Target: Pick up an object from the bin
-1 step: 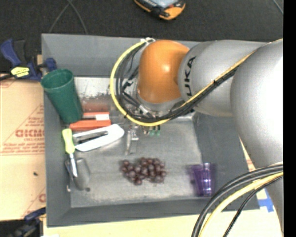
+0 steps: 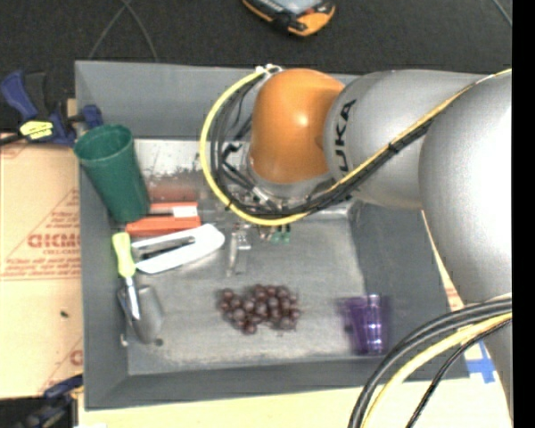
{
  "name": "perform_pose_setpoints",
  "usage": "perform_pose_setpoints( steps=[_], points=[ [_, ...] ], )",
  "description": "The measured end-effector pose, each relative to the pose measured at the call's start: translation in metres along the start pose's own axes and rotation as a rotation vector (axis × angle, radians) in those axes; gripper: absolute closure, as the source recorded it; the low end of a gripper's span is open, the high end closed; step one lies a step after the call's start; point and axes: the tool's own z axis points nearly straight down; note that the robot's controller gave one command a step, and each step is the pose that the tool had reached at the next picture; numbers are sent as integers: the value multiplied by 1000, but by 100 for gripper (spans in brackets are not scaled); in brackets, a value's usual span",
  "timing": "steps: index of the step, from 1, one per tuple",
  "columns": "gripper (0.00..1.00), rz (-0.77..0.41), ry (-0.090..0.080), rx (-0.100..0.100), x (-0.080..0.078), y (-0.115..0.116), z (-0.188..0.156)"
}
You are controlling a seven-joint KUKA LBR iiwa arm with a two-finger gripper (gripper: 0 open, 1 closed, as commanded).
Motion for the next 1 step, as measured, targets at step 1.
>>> perform_pose_setpoints(
  steps=[1],
  points=[
    [0, -100, 1, -3, -8, 72, 32]
  ],
)
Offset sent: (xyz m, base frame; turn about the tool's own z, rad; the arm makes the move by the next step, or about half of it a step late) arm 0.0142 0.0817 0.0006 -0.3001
